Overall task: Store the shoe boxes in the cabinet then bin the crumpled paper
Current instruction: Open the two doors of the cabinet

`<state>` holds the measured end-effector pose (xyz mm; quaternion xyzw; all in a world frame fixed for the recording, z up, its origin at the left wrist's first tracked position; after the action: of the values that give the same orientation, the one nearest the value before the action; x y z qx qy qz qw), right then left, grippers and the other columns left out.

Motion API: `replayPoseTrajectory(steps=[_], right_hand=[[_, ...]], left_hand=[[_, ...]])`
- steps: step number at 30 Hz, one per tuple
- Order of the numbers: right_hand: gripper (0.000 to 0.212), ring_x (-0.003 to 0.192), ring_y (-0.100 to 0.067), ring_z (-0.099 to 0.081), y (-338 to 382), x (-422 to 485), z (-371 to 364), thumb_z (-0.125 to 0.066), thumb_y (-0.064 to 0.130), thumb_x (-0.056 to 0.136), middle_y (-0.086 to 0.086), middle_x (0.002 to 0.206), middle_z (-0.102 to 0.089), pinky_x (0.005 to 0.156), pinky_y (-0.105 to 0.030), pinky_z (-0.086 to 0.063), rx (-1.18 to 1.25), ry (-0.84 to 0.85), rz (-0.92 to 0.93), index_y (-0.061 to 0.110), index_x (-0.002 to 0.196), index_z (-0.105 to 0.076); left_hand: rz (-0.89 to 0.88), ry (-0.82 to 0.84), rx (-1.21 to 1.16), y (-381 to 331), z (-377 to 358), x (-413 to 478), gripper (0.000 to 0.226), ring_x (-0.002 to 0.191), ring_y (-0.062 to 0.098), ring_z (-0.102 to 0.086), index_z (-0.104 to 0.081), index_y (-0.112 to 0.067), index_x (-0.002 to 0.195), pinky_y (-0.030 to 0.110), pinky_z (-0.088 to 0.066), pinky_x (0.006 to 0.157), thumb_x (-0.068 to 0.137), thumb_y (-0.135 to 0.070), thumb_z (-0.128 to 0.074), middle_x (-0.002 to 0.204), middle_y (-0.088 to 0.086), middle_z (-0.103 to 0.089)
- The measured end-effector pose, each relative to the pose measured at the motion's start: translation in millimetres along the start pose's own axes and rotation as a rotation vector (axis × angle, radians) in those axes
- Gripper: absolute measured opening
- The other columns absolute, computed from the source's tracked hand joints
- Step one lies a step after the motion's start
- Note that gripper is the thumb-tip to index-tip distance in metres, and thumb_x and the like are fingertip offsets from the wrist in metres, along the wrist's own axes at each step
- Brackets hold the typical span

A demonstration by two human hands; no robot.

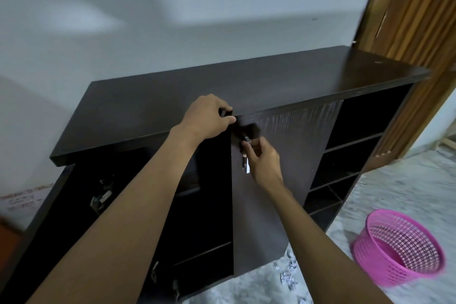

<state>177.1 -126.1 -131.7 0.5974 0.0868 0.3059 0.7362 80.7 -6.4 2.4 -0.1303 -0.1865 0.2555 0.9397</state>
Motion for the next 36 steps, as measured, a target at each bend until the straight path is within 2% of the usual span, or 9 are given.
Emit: replayPoseTrajectory(steps=[3,7,10,12,15,25,30,33,36], right_hand=[[0.021,0.065,-0.010,-0.061,0,-6,4,-0.060,0.028,0.099,-0.007,0.077,-0.069,0.061,-0.026,-0.050,0.011,0.020,0.005,0.010,0.088,-0.057],[0.023,0.059,-0.016,-0.061,-2,-19,18,-0.063,0.031,0.097,-0.011,0.074,-0.067,0.056,-0.032,-0.051,0.071,0.033,-0.035,0.018,0.081,-0.053],[0.044,0.059,-0.030,-0.060,0,-33,27,-0.074,0.057,0.080,-0.014,0.070,-0.062,0.055,-0.038,-0.049,-0.030,-0.022,-0.059,0.026,0.074,-0.044],[0.056,0.056,-0.026,-0.054,4,-49,32,-0.078,0.066,0.069,-0.008,0.065,-0.055,0.052,-0.035,-0.047,-0.092,-0.090,-0.057,0.026,0.074,-0.039],[0.059,0.052,-0.007,-0.042,8,-70,39,-0.081,0.062,0.066,0.005,0.064,-0.048,0.047,-0.021,-0.038,-0.138,-0.214,-0.045,0.023,0.077,-0.039],[0.053,0.051,-0.007,-0.041,13,-95,54,-0.077,0.054,0.074,0.011,0.061,-0.047,0.049,-0.022,-0.033,-0.200,-0.274,0.052,0.021,0.079,-0.036],[0.047,0.052,-0.011,-0.042,6,-112,84,-0.069,0.052,0.070,0.007,0.058,-0.046,0.046,-0.031,-0.038,-0.241,-0.368,0.184,0.015,0.077,-0.040],[0.028,0.070,-0.011,-0.059,-8,-126,118,-0.070,0.035,0.075,0.001,0.076,-0.059,0.059,-0.034,-0.052,-0.293,-0.451,0.257,0.012,0.085,-0.058],[0.029,0.094,-0.003,-0.059,-13,-142,160,-0.067,0.024,0.077,-0.003,0.098,-0.062,0.083,-0.014,-0.046,-0.331,-0.509,0.339,0.005,0.098,-0.066]], left_hand=[[0.040,0.006,-0.052,-1,-3,0,0.037,0.105,0.019,-0.061,-0.068,-0.018,0.121,0.026,-0.044,0.088,0.088,-0.034,-0.069,0.117,0.002,-0.068],[0.101,0.006,-0.101,-2,-8,2,0.034,0.114,0.024,-0.059,-0.069,-0.019,0.119,0.045,-0.042,0.105,0.088,-0.032,-0.070,0.121,0.003,-0.067],[0.129,0.007,-0.138,0,-9,4,0.030,0.117,0.025,-0.058,-0.071,-0.019,0.115,0.051,-0.036,0.110,0.088,-0.031,-0.070,0.122,0.004,-0.067],[0.130,0.010,-0.151,1,-10,4,0.029,0.118,0.026,-0.058,-0.071,-0.019,0.115,0.050,-0.035,0.111,0.088,-0.031,-0.069,0.123,0.004,-0.067],[0.130,0.010,-0.153,0,-11,3,0.032,0.117,0.028,-0.059,-0.069,-0.018,0.118,0.050,-0.038,0.108,0.088,-0.031,-0.069,0.121,0.005,-0.068],[0.123,0.005,-0.154,2,-13,4,0.032,0.113,0.028,-0.060,-0.070,-0.019,0.117,0.048,-0.041,0.105,0.088,-0.032,-0.069,0.119,0.005,-0.068],[0.117,-0.014,-0.077,-4,-12,0,0.025,0.112,0.029,-0.059,-0.069,-0.018,0.114,0.053,-0.036,0.108,0.092,-0.028,-0.064,0.114,0.004,-0.067],[0.126,-0.063,0.048,-24,-19,-9,0.015,0.106,0.033,-0.058,-0.068,-0.014,0.103,0.058,-0.032,0.106,0.094,-0.019,-0.057,0.100,0.006,-0.063],[-0.166,-0.140,-0.078,-76,-47,-24,0.038,0.117,0.031,-0.055,-0.061,-0.016,0.124,0.052,-0.036,0.107,0.092,-0.038,-0.059,0.123,0.010,-0.060]])
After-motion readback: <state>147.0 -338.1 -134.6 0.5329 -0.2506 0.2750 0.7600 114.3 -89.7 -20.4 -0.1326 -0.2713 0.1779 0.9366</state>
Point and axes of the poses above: each hand's wrist, its own x-axis towards the middle knuckle, its own z-axis out of the back of the hand, y = z × x, the point moved 3 cm from there along x, towards the middle knuckle
